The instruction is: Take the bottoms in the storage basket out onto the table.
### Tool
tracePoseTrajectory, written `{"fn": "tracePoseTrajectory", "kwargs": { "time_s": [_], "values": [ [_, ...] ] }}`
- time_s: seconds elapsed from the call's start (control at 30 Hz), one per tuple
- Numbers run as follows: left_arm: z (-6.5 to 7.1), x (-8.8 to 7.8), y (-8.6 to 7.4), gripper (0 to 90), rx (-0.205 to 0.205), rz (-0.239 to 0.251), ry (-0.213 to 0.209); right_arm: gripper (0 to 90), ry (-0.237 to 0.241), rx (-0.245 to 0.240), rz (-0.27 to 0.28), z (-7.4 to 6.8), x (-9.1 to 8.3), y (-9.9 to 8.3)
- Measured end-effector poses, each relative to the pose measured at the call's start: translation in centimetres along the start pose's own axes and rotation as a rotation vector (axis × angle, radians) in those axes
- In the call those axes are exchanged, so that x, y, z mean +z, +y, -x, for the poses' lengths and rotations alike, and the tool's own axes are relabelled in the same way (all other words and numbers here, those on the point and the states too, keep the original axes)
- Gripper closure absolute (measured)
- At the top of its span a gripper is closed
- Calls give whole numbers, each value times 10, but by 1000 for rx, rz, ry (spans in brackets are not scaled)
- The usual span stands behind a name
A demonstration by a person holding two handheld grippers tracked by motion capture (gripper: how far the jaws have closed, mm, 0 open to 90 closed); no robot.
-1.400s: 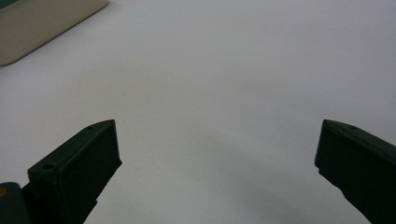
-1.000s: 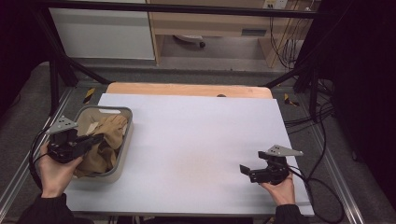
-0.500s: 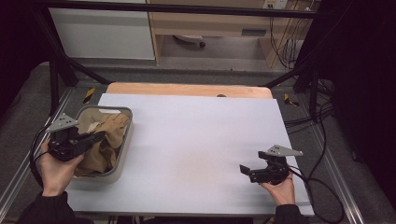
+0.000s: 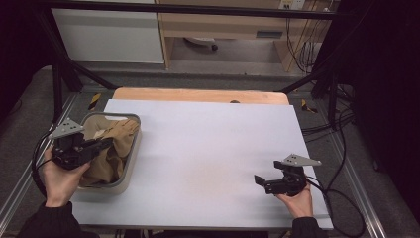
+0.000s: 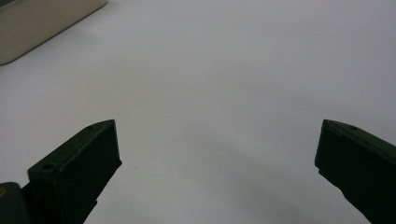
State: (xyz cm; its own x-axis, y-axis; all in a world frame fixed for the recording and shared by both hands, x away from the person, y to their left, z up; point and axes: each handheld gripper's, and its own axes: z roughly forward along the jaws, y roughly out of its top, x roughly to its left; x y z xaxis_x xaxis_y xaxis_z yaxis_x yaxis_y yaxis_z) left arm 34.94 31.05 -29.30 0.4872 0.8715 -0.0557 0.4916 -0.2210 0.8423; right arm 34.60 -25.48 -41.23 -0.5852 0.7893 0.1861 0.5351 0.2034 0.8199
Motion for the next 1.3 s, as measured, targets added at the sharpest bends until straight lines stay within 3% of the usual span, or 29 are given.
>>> {"fn": "tracePoseTrajectory", "kwargs": {
  "time_s": [1.3],
  "values": [
    [18,4,22,853,52,19,-16,6,-2,2,-2,0,0,0]
  ]
}}
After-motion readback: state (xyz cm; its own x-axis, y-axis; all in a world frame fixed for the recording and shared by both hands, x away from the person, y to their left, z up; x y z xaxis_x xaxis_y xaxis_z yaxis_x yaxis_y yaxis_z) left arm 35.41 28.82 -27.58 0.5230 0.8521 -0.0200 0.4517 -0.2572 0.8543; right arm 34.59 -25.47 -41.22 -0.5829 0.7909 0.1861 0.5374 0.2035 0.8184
